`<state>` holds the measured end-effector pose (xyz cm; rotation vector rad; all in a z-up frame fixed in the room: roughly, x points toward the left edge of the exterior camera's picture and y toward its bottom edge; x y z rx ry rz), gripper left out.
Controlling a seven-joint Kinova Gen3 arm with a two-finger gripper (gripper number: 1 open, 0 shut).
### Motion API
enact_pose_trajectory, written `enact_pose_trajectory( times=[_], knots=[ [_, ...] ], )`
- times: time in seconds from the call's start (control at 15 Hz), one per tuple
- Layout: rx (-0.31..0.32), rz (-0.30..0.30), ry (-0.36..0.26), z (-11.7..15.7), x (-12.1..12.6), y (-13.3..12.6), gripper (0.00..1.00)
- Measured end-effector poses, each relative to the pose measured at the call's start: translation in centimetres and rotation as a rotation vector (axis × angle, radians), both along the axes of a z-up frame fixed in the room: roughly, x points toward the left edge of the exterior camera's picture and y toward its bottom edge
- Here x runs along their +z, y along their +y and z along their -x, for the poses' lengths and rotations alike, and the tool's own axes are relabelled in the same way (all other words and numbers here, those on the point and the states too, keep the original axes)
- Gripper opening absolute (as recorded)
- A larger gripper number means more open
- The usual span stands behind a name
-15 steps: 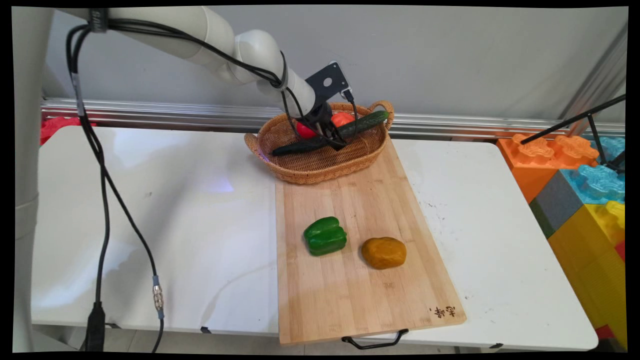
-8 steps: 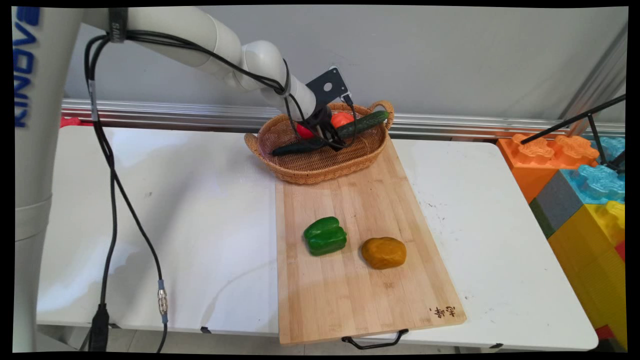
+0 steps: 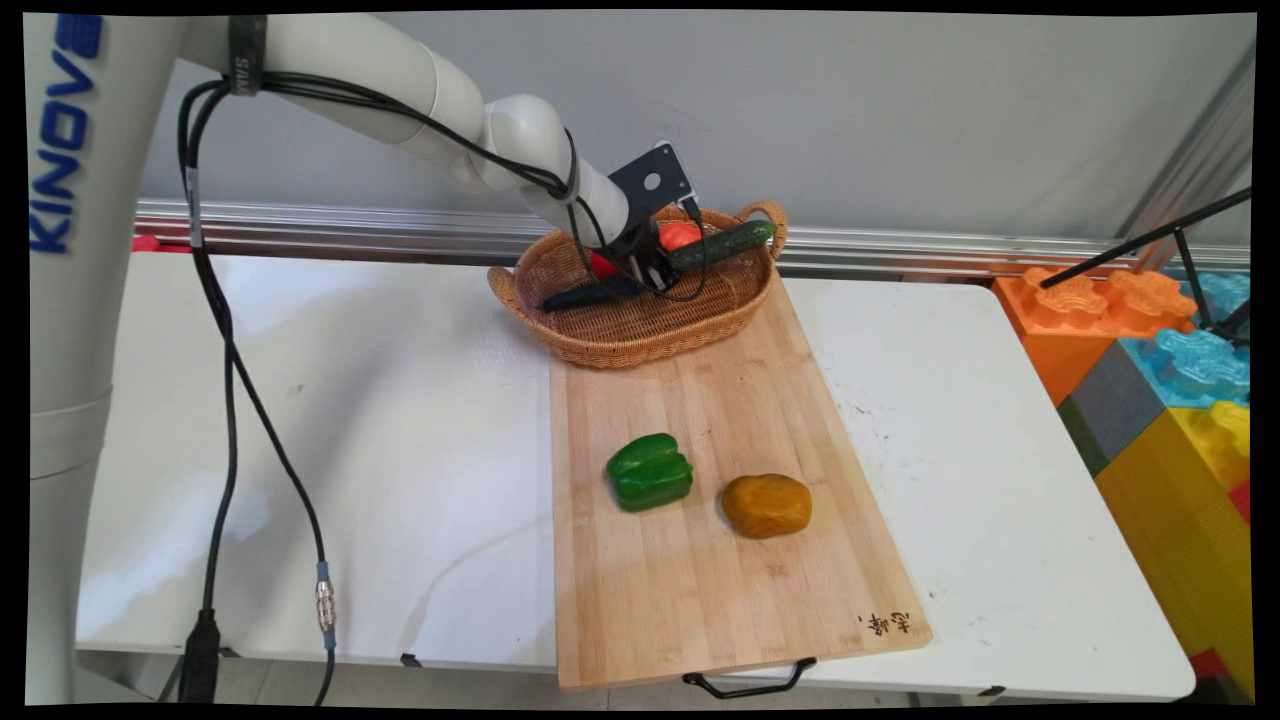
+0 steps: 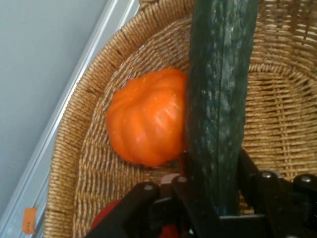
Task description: Place the picked object on the cutting board
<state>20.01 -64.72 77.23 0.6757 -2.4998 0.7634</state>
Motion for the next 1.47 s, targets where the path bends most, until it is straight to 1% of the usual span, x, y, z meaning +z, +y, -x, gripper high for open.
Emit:
enact_pose_trajectory(
  times=[0.33,0.47,0.6,0.8,1.0,1.13,1.27,1.4,1.47],
  knots=[
    [0.001,0.001,0.011,-0.4,0.5,0.9,0.0],
    [-0.007,0.008,0.03,-0.1,1.5,1.9,0.0],
    [-0.029,0.027,0.055,0.5,3.2,3.2,0.0],
    [-0.084,0.052,0.084,2.0,6.3,5.8,0.0],
    [-0.148,0.065,0.09,3.0,8.3,8.0,0.0],
    [-0.203,0.077,0.093,3.7,9.7,9.7,0.0],
    [-0.282,0.087,0.087,4.4,11.1,11.8,0.0],
    [-0.353,0.073,0.07,4.9,11.7,13.8,0.0],
    [-0.372,0.066,0.064,5.0,11.8,14.3,0.0]
  ],
)
